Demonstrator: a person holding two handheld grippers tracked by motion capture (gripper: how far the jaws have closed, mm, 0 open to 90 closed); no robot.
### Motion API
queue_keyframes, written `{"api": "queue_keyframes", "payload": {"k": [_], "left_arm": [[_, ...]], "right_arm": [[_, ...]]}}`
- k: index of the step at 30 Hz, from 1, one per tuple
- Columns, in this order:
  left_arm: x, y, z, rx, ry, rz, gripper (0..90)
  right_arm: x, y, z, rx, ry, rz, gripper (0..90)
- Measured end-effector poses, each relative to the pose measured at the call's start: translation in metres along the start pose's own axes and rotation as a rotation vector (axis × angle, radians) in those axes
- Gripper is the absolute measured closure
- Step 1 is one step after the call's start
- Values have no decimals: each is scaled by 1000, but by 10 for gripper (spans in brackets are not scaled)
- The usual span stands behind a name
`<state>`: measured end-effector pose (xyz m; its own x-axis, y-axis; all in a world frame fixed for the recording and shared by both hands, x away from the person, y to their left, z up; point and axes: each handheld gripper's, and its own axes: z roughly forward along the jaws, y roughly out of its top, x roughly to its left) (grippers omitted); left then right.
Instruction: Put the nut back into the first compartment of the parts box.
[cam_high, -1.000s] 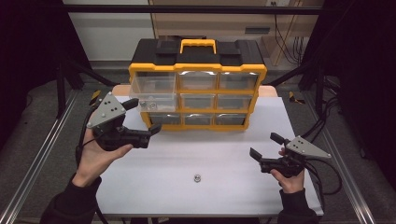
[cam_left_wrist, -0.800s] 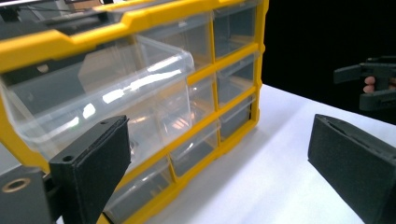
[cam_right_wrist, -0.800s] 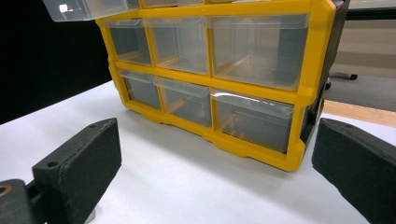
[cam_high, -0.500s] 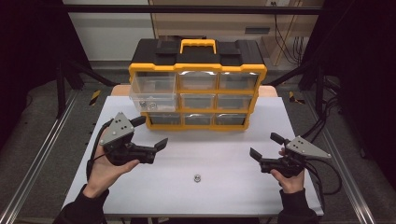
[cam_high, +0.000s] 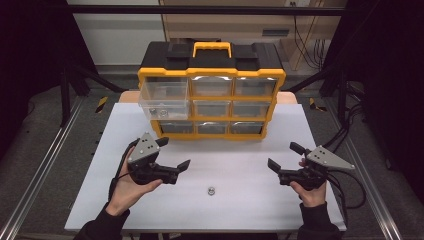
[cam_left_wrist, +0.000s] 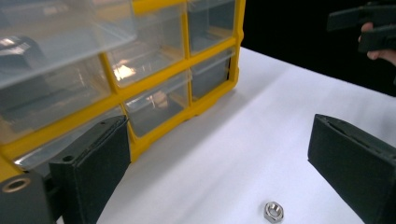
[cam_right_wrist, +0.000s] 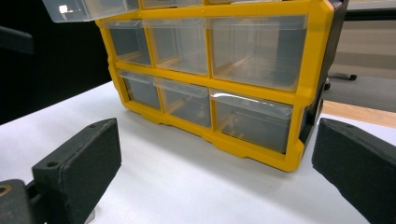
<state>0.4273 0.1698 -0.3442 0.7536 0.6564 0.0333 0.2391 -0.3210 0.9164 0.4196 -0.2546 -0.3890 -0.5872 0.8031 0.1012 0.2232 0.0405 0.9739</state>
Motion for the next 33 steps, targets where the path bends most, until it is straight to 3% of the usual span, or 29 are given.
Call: {"api": "queue_keyframes", "payload": {"k": [33], "left_arm": [[-30,-37,66,187,-58,43,54]], "right_arm": [[0,0,-1,-1,-3,-1,17]]}}
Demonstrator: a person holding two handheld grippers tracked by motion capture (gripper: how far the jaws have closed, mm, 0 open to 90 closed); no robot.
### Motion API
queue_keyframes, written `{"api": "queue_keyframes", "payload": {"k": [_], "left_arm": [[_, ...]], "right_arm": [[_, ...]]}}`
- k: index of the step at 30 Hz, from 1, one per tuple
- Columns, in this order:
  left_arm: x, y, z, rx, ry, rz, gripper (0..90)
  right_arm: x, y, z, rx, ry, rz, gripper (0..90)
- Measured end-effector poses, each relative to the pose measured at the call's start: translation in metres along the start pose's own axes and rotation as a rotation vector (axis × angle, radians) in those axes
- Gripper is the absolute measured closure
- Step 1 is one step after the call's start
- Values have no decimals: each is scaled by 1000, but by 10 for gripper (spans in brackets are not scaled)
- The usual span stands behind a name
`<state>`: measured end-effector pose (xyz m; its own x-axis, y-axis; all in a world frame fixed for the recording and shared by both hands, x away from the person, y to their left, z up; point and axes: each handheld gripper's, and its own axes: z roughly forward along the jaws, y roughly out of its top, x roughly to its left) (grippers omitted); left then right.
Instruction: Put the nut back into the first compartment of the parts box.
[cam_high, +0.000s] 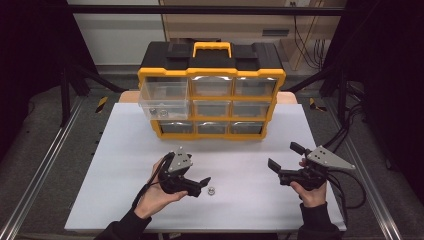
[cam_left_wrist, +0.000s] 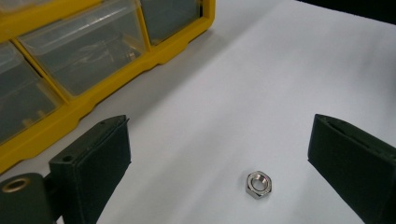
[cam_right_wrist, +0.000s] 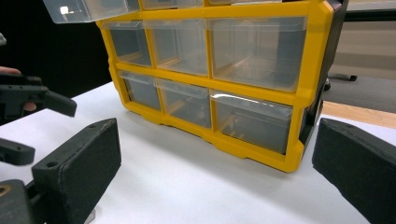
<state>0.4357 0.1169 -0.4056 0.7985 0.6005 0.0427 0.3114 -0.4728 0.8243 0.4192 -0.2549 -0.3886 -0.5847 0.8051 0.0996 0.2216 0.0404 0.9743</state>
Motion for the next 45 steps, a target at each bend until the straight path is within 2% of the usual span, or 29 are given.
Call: {"api": "queue_keyframes", "payload": {"k": [4,14,17,18,20,22,29,32,37,45], "left_arm": [[-3,-4,9,29,-4,13,54],[-10,-12,26,94,-28,18,66],[-12,-15,32,114,-29,29,79],[-13,-16,33,122,-33,21,84],[-14,-18,37,155,-38,37,97],[-16,-20,41,178,-45,40,113],[-20,-26,51,220,-55,38,158],[-21,-27,53,234,-57,38,186],[-23,-30,57,250,-59,12,266],[-25,-30,59,274,-58,28,403]], "right_arm": [[0,0,-1,-2,4,-1,17],[0,0,-1,0,3,-3,17],[0,0,0,-1,4,-3,17],[0,0,0,0,4,-3,17],[-1,0,0,-1,7,-17,17],[-1,0,0,-3,5,-8,17],[0,0,0,-1,5,-2,17],[0,0,0,-1,5,-2,17],[0,0,0,1,5,-2,17],[0,0,0,2,4,-3,17]]}}
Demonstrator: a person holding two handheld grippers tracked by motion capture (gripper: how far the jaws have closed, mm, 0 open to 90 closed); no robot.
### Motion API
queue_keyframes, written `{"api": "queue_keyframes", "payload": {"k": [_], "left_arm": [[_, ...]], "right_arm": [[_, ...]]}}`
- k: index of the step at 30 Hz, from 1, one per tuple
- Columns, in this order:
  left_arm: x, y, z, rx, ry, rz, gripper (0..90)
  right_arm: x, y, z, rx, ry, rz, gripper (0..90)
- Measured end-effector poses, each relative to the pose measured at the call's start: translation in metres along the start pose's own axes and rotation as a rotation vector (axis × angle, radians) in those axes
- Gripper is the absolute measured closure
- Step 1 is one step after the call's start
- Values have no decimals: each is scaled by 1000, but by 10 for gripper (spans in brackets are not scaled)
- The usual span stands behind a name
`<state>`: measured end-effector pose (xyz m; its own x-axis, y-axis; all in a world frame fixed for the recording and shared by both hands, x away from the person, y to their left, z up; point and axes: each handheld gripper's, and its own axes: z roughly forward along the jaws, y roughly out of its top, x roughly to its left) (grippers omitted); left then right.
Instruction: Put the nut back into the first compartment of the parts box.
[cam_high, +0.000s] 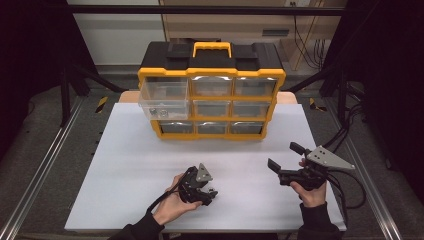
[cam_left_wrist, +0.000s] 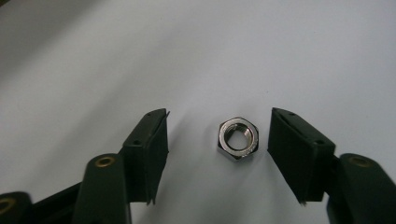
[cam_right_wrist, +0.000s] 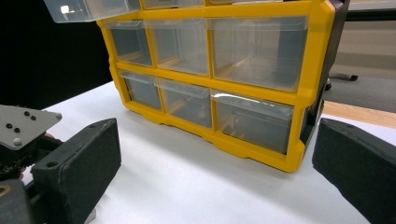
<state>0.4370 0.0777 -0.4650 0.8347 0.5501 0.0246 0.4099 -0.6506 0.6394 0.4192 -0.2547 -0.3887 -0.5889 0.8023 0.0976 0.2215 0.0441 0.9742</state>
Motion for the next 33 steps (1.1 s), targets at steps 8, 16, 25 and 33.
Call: {"api": "queue_keyframes", "payload": {"k": [8,16,25,33], "left_arm": [[-2,0,4,32,-24,-6,584],[-2,1,3,40,-4,-28,676],[-5,1,3,35,7,-23,693],[-5,2,-2,25,1,-14,694]], "right_arm": [[0,0,0,0,-1,1,17],[0,0,0,0,2,-2,17],[0,0,0,0,0,2,17],[0,0,0,-1,2,1,17]]}}
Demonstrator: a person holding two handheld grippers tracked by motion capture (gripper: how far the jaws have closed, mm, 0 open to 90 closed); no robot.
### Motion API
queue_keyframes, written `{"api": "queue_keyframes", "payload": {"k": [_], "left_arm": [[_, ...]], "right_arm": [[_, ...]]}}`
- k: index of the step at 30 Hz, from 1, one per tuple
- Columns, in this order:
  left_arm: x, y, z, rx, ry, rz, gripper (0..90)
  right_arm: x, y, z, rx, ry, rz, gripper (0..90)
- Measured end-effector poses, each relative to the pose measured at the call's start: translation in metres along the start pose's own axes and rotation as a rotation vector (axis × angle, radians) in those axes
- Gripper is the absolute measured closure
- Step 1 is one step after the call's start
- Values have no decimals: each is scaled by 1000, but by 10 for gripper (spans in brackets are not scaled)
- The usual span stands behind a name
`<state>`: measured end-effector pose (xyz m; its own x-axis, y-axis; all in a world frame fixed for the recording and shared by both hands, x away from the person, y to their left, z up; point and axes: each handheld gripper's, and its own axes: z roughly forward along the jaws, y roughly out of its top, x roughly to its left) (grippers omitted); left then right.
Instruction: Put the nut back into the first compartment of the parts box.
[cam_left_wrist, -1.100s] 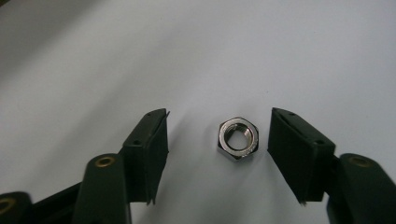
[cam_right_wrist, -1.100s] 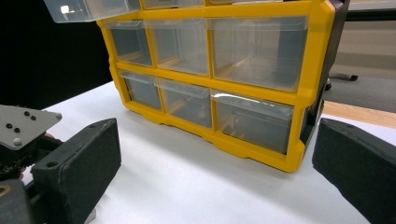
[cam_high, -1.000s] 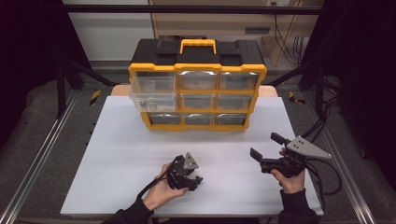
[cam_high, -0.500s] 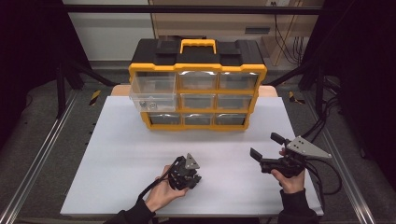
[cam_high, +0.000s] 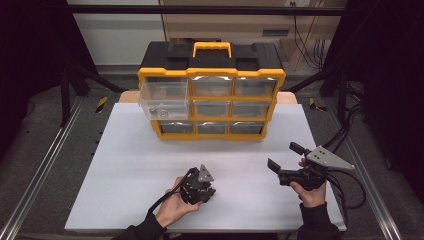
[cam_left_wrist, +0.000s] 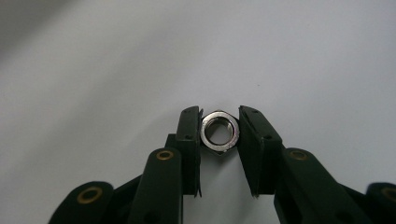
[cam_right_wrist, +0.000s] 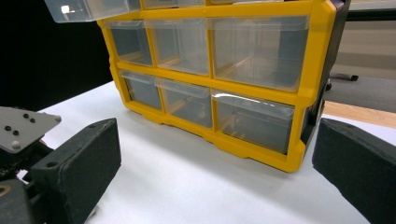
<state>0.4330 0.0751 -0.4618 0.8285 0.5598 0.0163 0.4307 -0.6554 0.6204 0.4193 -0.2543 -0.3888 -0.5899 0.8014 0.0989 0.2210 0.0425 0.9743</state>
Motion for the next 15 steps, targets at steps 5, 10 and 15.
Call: {"api": "queue_keyframes", "payload": {"k": [5,10,15], "left_arm": [[2,1,-9,-16,-3,-7,694],[6,3,-21,-40,3,-12,694],[7,6,-32,-68,9,-22,694]], "right_arm": [[-1,0,-1,-3,3,-8,17],[-1,0,-1,-1,3,-9,17],[-1,0,-1,-4,1,-9,16]]}}
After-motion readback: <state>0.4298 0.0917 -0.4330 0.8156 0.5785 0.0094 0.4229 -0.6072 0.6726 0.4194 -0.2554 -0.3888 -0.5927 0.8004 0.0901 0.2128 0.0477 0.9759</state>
